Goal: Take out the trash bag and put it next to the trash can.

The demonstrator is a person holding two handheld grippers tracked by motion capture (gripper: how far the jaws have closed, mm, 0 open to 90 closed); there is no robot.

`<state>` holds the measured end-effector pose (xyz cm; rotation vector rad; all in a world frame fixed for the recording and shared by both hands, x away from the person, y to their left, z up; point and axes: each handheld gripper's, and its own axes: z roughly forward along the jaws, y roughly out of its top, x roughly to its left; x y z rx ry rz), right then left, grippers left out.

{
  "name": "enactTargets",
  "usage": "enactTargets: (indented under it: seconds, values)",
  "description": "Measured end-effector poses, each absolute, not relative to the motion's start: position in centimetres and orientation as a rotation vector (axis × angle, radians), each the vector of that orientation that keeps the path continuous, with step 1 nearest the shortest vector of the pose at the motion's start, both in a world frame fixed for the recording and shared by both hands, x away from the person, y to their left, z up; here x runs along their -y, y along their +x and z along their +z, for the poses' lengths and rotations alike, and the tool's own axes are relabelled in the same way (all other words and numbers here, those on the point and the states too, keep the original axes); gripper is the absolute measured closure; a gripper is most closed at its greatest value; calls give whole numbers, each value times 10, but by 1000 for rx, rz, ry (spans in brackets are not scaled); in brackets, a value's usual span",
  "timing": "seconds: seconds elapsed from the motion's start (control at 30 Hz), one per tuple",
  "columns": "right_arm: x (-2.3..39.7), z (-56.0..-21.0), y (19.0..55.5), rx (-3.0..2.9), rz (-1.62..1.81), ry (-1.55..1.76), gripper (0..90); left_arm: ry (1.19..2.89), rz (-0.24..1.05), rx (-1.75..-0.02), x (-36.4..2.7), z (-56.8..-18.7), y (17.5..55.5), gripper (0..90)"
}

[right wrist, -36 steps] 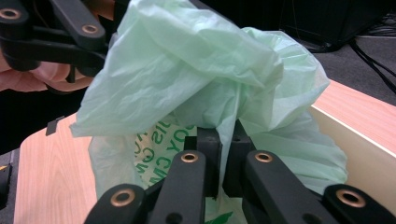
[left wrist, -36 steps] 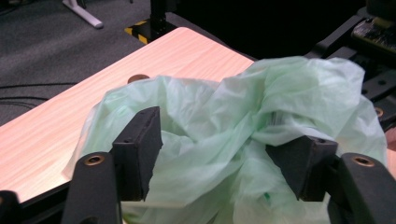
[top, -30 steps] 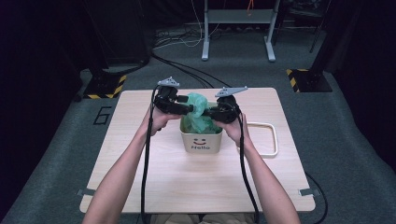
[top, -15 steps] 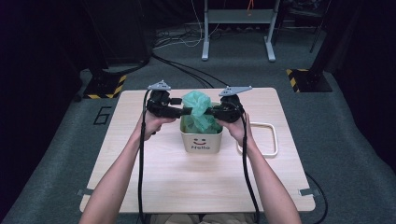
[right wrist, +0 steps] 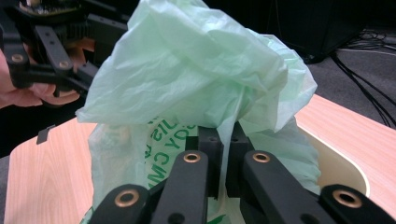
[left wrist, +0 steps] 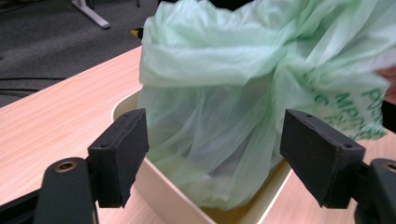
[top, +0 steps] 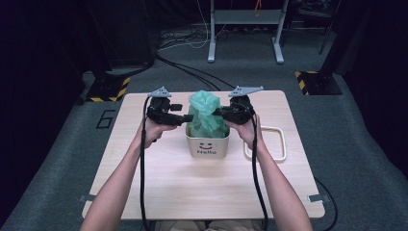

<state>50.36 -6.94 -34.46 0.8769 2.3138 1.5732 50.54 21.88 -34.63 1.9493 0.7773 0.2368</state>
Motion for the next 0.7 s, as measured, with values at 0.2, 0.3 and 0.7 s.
enactTargets:
  seconds: [0.2, 0.3, 0.7]
  values:
    - [65, -338, 503, -2308, 1556, 881, 900, 1984, 317, -788, -227, -349, 497, 197]
    - [64, -335, 503, -2310, 1544, 880, 900, 1988, 349, -796, -231, -353, 492, 184]
    - [62, -330, 503, -2310, 1529, 882, 900, 1979, 381, -766, -229, -365, 484, 151]
